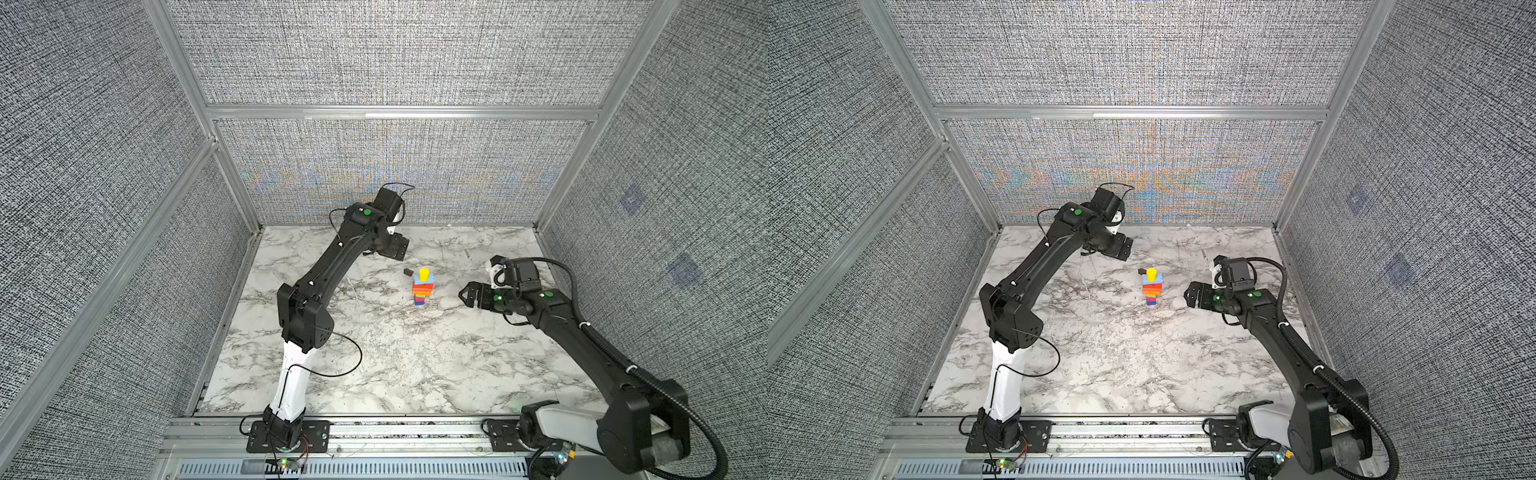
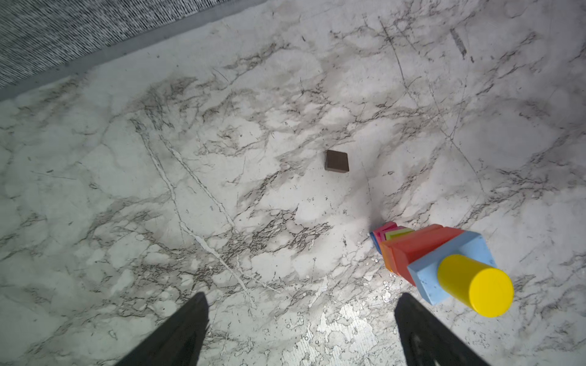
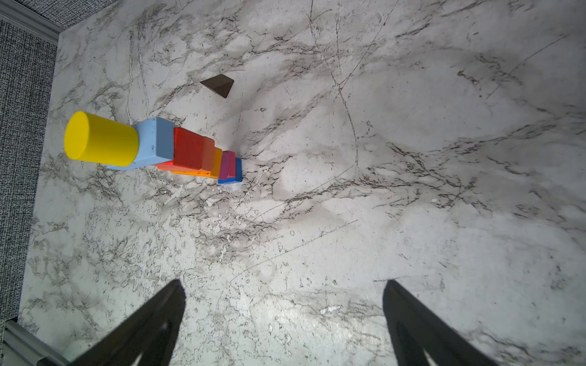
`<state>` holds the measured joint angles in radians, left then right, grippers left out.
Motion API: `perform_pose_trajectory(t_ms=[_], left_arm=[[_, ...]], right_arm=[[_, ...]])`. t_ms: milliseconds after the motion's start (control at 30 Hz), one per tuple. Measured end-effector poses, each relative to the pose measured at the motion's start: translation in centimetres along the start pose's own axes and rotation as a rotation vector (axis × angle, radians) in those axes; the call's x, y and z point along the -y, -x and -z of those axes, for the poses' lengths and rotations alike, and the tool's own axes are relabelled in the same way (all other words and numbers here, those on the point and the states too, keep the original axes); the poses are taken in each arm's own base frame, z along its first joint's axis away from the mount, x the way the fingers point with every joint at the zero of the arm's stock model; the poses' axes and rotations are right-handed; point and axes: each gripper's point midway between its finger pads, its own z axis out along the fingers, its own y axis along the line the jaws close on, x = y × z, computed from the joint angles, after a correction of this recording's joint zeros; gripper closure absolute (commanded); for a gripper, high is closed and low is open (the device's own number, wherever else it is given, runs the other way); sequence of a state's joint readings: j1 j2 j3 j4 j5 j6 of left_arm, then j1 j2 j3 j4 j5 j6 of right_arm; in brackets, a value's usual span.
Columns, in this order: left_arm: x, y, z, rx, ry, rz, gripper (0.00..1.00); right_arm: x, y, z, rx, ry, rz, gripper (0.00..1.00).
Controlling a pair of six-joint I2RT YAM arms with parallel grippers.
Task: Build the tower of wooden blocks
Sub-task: 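Move the open left gripper over the dark brown wedge and lower around it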
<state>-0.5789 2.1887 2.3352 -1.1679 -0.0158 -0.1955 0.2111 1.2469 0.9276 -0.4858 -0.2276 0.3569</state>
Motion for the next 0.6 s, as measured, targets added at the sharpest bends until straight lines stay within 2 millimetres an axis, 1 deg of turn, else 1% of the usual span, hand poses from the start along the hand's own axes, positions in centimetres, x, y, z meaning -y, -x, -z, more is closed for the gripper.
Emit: perform_pose_trajectory(t_ms=[67, 200, 267, 433, 500, 600], left_arm=[[-0.1, 0.2, -1.3, -0.006, -0.019, 0.017, 0.06], [-0.7, 0.6, -5.1, -0.031, -0.041, 0.051, 0.06], [-0.8, 0.7, -6.4, -0.038, -0.052, 0.057, 0.06], [0.0, 1.5, -9.6, -0.036, -0.131, 0.076, 0.07], [-0.2, 1.5, -11.1, -0.042, -0.154, 0.096, 0.07], [-0.1, 1.5, -12.8, -0.049, -0.188, 0.108, 0.07]], right_arm=[[0.0, -0.1, -0.2, -0.006, -0.002, 0.002, 0.01], [0.2, -0.3, -0.5, -0.015, -0.014, 0.004, 0.01], [0.3, -0.3, -0.6, -0.019, -0.019, 0.005, 0.01], [0.5, -0.5, -0.9, -0.024, -0.035, 0.016, 0.01], [0.4, -0.5, -0.9, -0.023, -0.036, 0.021, 0.01], [0.4, -0.4, -0.8, -0.009, -0.032, 0.025, 0.01]])
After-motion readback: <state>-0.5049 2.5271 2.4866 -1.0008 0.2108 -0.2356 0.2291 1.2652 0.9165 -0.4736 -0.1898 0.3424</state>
